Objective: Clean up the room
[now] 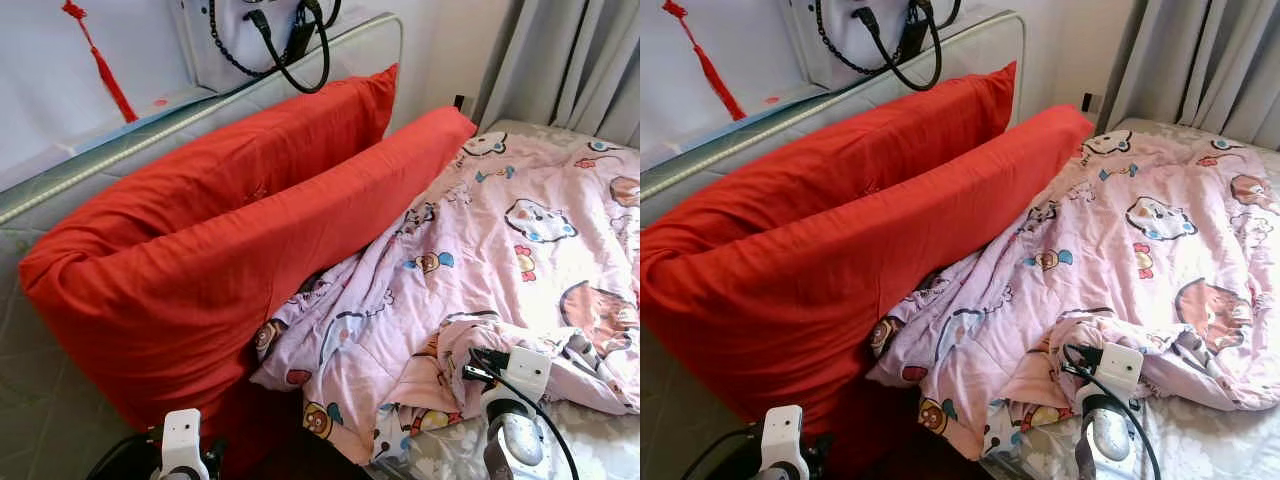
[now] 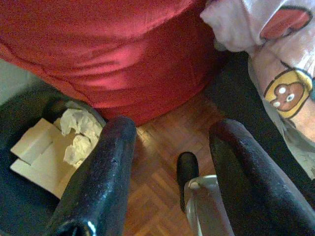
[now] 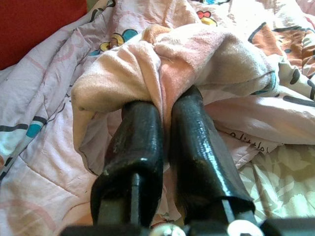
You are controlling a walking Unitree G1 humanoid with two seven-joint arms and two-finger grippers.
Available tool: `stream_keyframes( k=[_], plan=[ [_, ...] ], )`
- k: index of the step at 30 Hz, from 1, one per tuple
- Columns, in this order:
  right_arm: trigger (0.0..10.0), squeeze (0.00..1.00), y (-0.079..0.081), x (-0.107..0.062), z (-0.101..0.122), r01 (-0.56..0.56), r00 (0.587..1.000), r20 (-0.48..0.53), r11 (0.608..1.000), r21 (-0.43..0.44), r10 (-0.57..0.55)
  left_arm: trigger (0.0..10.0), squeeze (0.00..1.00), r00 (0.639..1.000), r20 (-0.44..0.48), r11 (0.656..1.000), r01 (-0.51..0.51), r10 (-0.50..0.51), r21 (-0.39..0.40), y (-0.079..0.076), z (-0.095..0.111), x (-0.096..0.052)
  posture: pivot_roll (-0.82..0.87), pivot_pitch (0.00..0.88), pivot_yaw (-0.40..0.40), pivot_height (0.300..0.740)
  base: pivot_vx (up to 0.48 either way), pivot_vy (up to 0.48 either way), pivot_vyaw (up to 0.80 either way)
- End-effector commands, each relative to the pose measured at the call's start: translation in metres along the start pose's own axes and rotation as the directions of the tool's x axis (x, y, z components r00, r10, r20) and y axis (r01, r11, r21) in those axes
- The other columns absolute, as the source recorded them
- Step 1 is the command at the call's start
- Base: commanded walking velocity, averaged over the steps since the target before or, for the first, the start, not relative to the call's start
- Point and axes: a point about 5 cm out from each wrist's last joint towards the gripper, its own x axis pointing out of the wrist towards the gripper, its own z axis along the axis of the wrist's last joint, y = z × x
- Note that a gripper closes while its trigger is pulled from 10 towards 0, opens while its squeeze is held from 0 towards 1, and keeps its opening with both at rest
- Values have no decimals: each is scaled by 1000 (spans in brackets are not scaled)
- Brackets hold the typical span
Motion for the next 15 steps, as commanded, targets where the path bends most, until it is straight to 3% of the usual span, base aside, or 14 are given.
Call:
stream_keyframes(
  k=[1, 15],
  plan=[
    [10000, 0, -2, -1, 2, 14, 1000, 21, 1000, 10, -14, 10000, 0, 999, -35, 1000, -18, 18, -1, 7, -8, -3, 59, 81, 46, 740, 0, 0, 0],
    [10000, 0, -5, -1, 2, 34, 999, 24, 999, 14, -34, 10000, 0, 996, -85, 1000, -31, 30, -6, 13, -18, -6, 65, 87, 49, 740, 0, 0, 0]
  ],
)
